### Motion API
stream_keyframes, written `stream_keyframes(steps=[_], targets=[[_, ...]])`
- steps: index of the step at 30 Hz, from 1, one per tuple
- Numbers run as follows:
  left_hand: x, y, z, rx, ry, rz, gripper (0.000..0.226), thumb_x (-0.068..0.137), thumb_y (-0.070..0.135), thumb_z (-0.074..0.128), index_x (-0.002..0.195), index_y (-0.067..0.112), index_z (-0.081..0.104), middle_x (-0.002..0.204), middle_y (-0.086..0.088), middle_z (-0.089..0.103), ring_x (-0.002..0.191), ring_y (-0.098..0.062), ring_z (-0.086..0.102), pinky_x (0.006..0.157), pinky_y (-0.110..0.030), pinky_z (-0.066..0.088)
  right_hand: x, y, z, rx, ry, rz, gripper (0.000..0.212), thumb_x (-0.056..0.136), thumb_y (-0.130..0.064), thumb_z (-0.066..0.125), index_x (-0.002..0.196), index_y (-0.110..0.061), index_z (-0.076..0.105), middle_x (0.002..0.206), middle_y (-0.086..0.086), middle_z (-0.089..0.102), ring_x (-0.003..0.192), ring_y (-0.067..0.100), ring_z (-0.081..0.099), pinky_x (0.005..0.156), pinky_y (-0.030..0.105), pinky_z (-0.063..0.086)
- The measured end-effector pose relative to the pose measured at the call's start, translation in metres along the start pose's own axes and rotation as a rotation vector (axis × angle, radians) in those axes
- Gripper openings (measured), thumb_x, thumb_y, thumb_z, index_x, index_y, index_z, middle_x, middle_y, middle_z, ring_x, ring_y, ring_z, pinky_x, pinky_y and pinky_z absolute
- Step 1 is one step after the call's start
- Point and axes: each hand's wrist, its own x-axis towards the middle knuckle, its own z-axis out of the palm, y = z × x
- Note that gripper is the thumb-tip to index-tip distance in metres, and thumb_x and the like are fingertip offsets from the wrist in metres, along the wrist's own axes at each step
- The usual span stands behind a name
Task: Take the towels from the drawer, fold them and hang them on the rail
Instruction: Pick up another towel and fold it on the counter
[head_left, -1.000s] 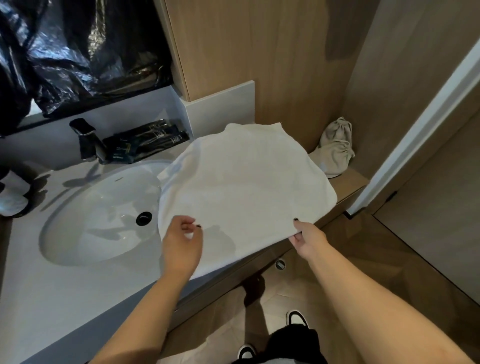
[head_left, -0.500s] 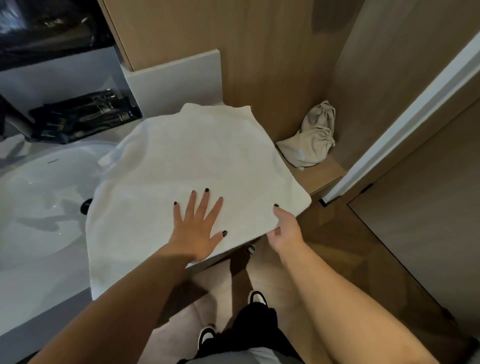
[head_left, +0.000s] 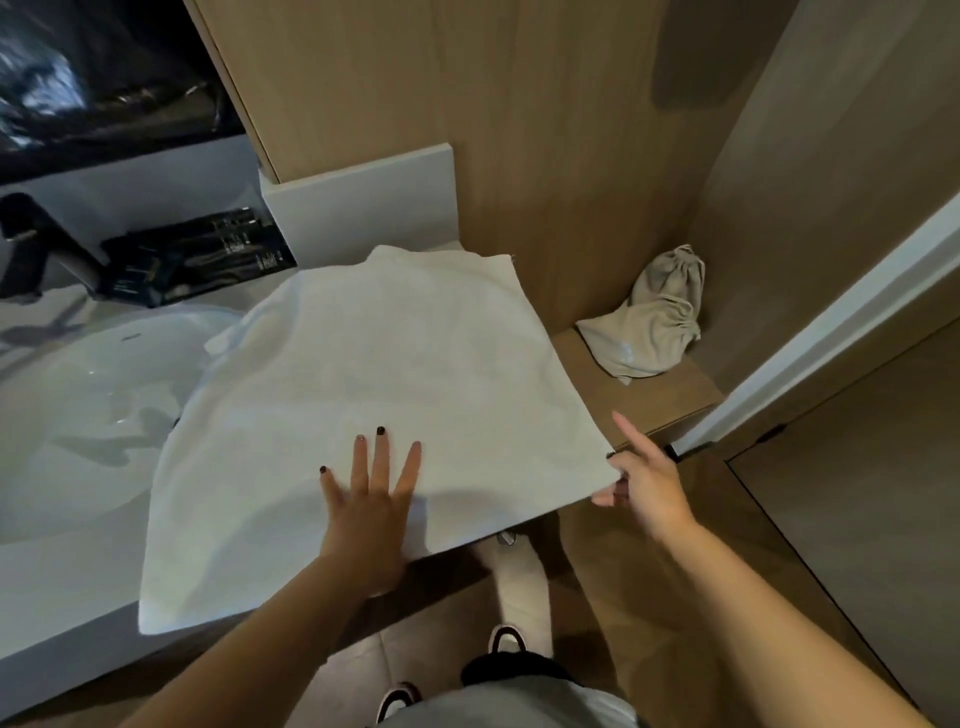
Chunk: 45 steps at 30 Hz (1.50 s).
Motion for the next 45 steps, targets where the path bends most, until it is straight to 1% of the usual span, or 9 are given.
stream_keyframes(steps=[5, 9, 11, 18, 23, 27, 30, 38, 45], targets=[[-0.025, 0.012, -0.007, 0.008, 0.091, 0.086, 0.116, 0.05, 0.031, 0.094, 0.144, 0.011, 0.03, 0.143, -0.036, 0.043, 0.128, -0.059, 0.043, 0.083, -0.076, 0.044, 0.004, -0.048, -0.016, -0.206, -0.338, -0.003, 0.043, 0.103, -0.005, 0.032, 0.114, -0.011, 0.073, 0.092, 0.023, 0.074, 0.074, 0.035, 0.074, 0.058, 0.029, 0.06], [-0.024, -0.011, 0.006, -0.111, 0.047, 0.119, 0.099, 0.092, 0.021, 0.059, 0.152, 0.037, -0.018, 0.163, -0.014, -0.016, 0.145, -0.039, -0.022, 0.114, -0.062, 0.003, 0.005, -0.083, -0.019, -0.269, -0.54, -0.003, 0.036, 0.099, 0.004, 0.042, 0.106, -0.01, 0.074, 0.108, 0.006, 0.074, 0.099, 0.028, 0.072, 0.075, 0.027, 0.06], [-0.021, -0.021, 0.004, -0.253, 0.007, 0.073, 0.091, 0.094, 0.006, 0.049, 0.153, 0.041, -0.009, 0.163, 0.0, -0.015, 0.145, -0.024, -0.025, 0.115, -0.05, -0.005, 0.002, -0.094, -0.019, -0.439, -0.588, -0.122, 0.036, 0.091, 0.012, 0.053, 0.112, -0.014, 0.07, 0.106, -0.001, 0.075, 0.099, 0.014, 0.071, 0.074, 0.016, 0.055], [-0.034, -0.045, -0.014, -0.455, 0.045, -0.108, 0.058, 0.103, 0.014, 0.04, 0.151, 0.045, 0.028, 0.159, 0.019, 0.026, 0.146, -0.011, 0.03, 0.118, -0.028, 0.023, 0.016, -0.105, -0.012, -0.586, -0.333, -0.361, 0.014, 0.087, -0.007, 0.07, 0.094, -0.017, 0.076, 0.087, 0.0, 0.077, 0.089, 0.021, 0.069, 0.082, 0.035, 0.054], [-0.049, -0.079, -0.042, -0.472, 0.057, -0.104, 0.026, 0.103, 0.025, 0.044, 0.123, 0.031, 0.06, 0.123, 0.007, 0.066, 0.111, -0.018, 0.06, 0.097, -0.034, 0.045, 0.03, -0.125, -0.011, -0.581, -0.153, -0.443, 0.019, 0.087, -0.013, 0.071, 0.082, -0.031, 0.071, 0.069, -0.019, 0.072, 0.071, -0.001, 0.065, 0.057, 0.011, 0.046], [-0.051, -0.104, -0.064, -0.467, 0.137, -0.197, 0.012, 0.101, 0.028, 0.05, 0.103, 0.031, 0.061, 0.093, 0.007, 0.067, 0.083, -0.016, 0.059, 0.074, -0.034, 0.05, 0.04, -0.14, -0.007, -0.583, -0.074, -0.436, 0.006, 0.087, -0.015, 0.071, 0.089, -0.02, 0.074, 0.077, 0.001, 0.075, 0.084, 0.023, 0.066, 0.069, 0.032, 0.046], [-0.047, -0.121, -0.081, -0.471, 0.197, -0.246, 0.01, 0.1, 0.03, 0.05, 0.097, 0.034, 0.059, 0.078, 0.008, 0.063, 0.068, -0.014, 0.057, 0.064, -0.035, 0.049, 0.046, -0.153, 0.001, -0.618, -0.041, -0.475, 0.006, 0.086, -0.012, 0.07, 0.088, -0.016, 0.074, 0.08, 0.005, 0.071, 0.077, 0.018, 0.06, 0.062, 0.029, 0.041], [-0.024, -0.194, -0.11, -0.65, 0.144, -0.381, 0.013, 0.098, 0.031, 0.056, 0.091, 0.036, 0.065, 0.08, 0.01, 0.067, 0.074, -0.011, 0.061, 0.069, -0.03, 0.05, 0.085, -0.19, 0.038, -0.655, 0.038, -0.566, 0.011, 0.083, -0.012, 0.069, 0.075, -0.018, 0.072, 0.072, 0.005, 0.067, 0.072, 0.02, 0.059, 0.061, 0.031, 0.041], [0.01, -0.242, -0.104, -0.786, 0.444, -0.515, 0.015, 0.098, 0.022, 0.058, 0.089, 0.032, 0.065, 0.082, 0.004, 0.068, 0.077, -0.019, 0.061, 0.072, -0.04, 0.049, 0.131, -0.216, 0.078, -0.638, 0.104, -0.575, 0.01, 0.08, -0.017, 0.069, 0.072, -0.023, 0.072, 0.065, -0.004, 0.067, 0.066, 0.015, 0.06, 0.056, 0.031, 0.043]])
